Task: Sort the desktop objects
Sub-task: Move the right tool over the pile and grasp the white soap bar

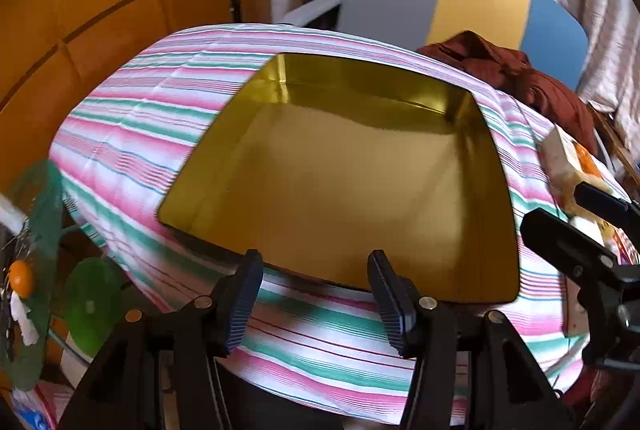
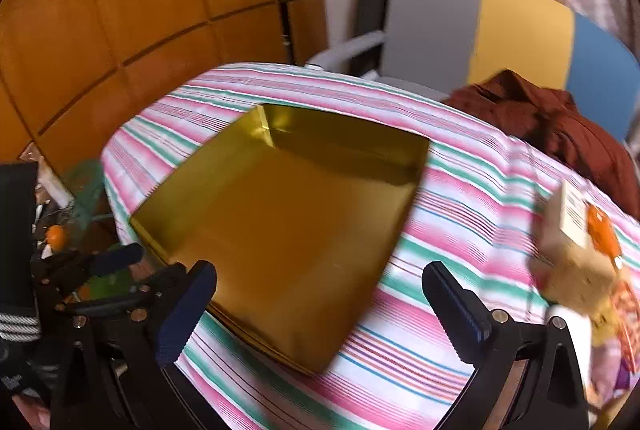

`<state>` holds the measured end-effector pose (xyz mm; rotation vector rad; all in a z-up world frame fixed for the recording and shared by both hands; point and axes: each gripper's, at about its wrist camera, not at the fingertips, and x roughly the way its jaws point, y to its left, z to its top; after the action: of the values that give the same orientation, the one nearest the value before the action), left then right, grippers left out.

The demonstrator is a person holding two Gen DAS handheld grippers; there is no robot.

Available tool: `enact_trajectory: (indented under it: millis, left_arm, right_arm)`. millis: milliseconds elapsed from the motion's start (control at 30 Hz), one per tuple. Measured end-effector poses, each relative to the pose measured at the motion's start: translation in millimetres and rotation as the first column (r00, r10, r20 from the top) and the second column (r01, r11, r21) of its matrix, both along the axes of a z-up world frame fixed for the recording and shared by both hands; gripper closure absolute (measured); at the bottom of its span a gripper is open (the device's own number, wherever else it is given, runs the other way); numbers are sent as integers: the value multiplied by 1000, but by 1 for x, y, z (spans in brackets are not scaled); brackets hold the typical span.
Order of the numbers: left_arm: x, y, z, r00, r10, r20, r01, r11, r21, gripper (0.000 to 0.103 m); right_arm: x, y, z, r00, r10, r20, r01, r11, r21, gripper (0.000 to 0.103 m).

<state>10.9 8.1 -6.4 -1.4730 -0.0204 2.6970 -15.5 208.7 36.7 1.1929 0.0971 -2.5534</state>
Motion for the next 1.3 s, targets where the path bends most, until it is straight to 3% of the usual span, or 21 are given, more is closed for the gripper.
enact_trajectory:
  millis: [167, 367, 567, 700, 767, 900, 1067, 1167, 1300]
  left_arm:
    - [5, 20, 1, 997, -82, -7, 82, 996, 32, 48]
    - [9, 40, -3, 981, -194, 12, 190, 971, 143, 48]
    - [15, 60, -2, 967, -253, 9, 250, 960, 125, 48]
    - [20, 63, 6, 966, -259, -23, 260, 959, 109, 48]
    - [21, 65, 11, 964, -263, -34, 266, 959, 102, 47]
    - [22, 67, 17, 960, -276, -48, 280, 954, 110, 47]
    - [26, 76, 25, 948, -307, -86, 315, 944, 102, 46]
    - [26, 84, 27, 939, -330, -94, 339, 934, 114, 45]
    - [25, 101, 26, 924, -376, -68, 382, 914, 139, 45]
  right_arm:
    - [11, 46, -6, 990, -139, 29, 139, 990, 7, 0]
    - [32, 114, -13, 945, -324, 45, 323, 946, 34, 0]
    - [45, 171, -39, 876, -454, 164, 455, 890, 34, 0]
    - [45, 180, -59, 840, -471, 271, 493, 870, -19, 0]
    - [44, 172, -64, 848, -433, 304, 475, 877, -77, 0]
    - [33, 131, -62, 919, -260, 296, 330, 918, -218, 0]
    - [37, 123, -36, 955, -252, 157, 274, 952, -137, 0]
    - [39, 154, -23, 933, -341, 114, 351, 933, -83, 0]
    - [30, 203, -24, 868, -475, 147, 474, 879, 44, 0]
